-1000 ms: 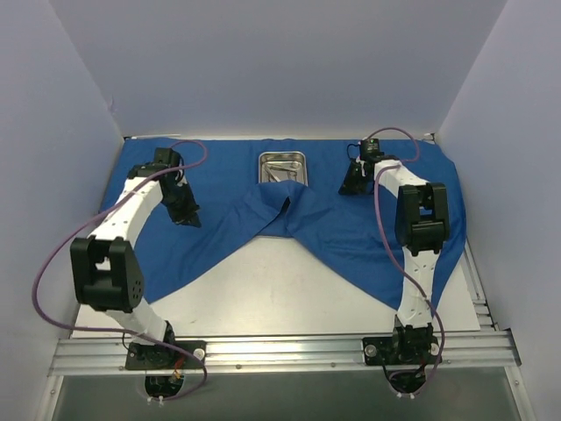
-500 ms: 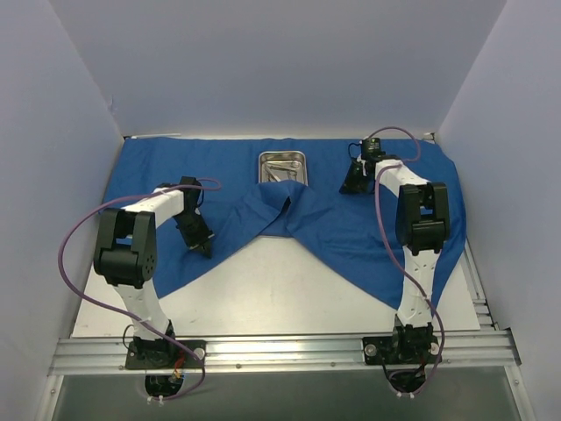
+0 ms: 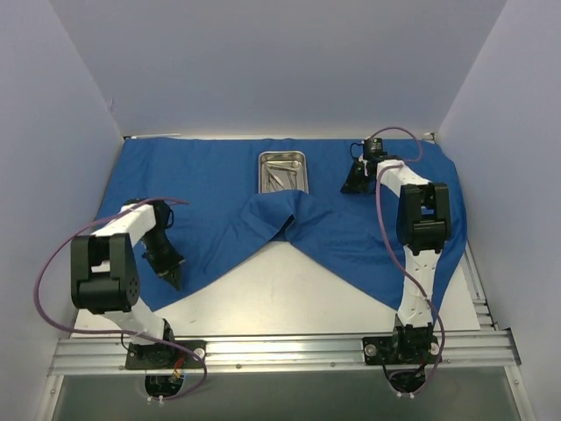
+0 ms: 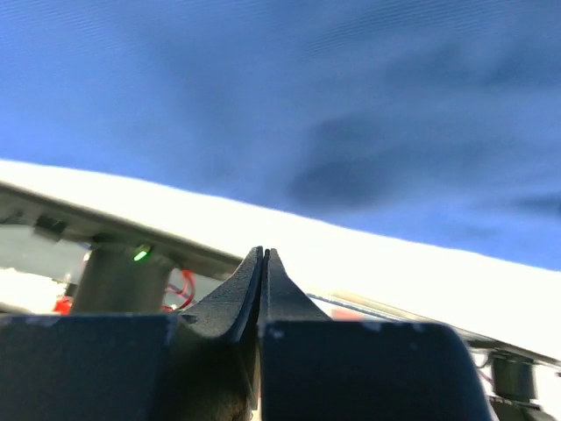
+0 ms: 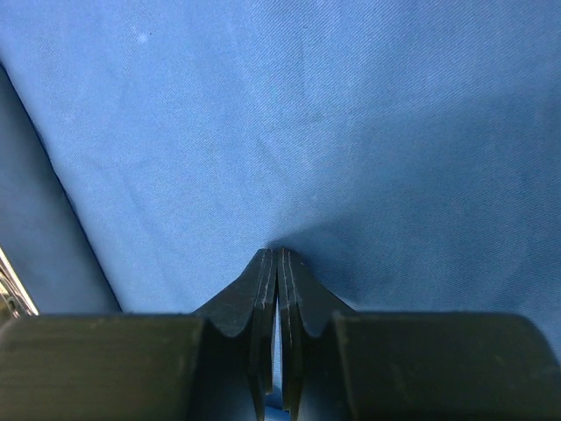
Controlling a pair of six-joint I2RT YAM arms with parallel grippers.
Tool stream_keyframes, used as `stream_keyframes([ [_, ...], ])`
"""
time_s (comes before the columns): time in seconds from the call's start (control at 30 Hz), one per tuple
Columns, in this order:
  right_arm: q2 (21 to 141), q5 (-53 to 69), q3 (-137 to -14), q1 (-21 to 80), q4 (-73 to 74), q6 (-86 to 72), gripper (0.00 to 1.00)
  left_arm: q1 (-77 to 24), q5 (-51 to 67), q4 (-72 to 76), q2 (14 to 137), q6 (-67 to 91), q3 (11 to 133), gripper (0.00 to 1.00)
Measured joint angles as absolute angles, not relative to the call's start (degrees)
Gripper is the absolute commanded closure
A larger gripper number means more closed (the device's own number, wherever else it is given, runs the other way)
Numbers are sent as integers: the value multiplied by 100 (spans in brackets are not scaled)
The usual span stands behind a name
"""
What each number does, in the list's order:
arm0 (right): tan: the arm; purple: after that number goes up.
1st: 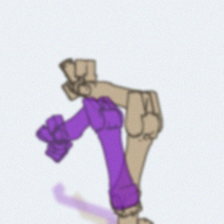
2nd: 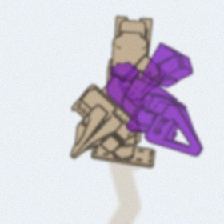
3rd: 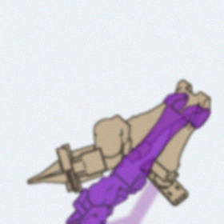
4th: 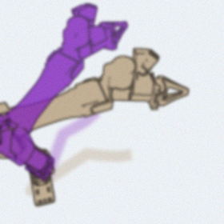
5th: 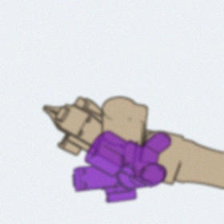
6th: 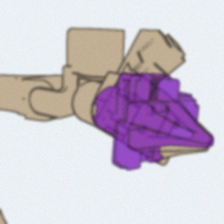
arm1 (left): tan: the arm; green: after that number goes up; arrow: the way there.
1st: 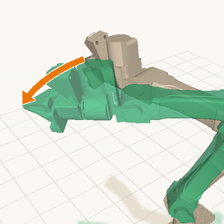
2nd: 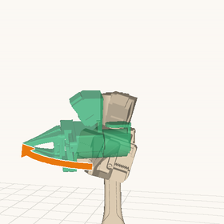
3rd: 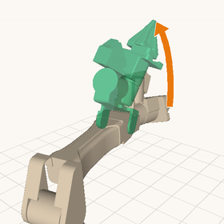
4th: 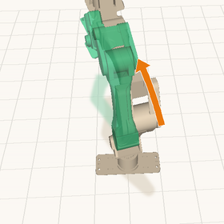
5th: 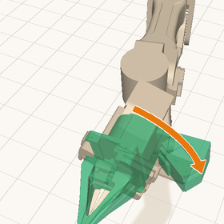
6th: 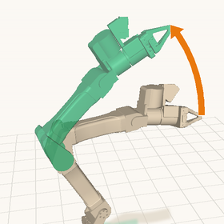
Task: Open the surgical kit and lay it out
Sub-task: Open the surgical kit at the center of the board.
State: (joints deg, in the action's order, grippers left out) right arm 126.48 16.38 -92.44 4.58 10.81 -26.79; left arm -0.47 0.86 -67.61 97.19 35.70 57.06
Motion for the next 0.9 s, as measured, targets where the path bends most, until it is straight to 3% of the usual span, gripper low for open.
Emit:
stream_keyframes([
  [0.13, 12650, 1649, -9244, 458, 1081, -2674, 99, 217, 5, -7332, 8976, 3393, 6077, 98],
  [0.37, 12584, 1597, -9185, 521, 1092, -2646, 99, 84, 139, -7107, 9017, 2888, 8405, 98],
  [0.73, 11281, 1114, -8794, 976, 2150, -2279, 91, -67, 980, -6320, 13301, 2582, 12807, 98],
  [0.9, 10141, 1247, -8149, 1391, 2355, -2283, 100, -213, 1507, -6141, 14429, 2668, 13469, 98],
])
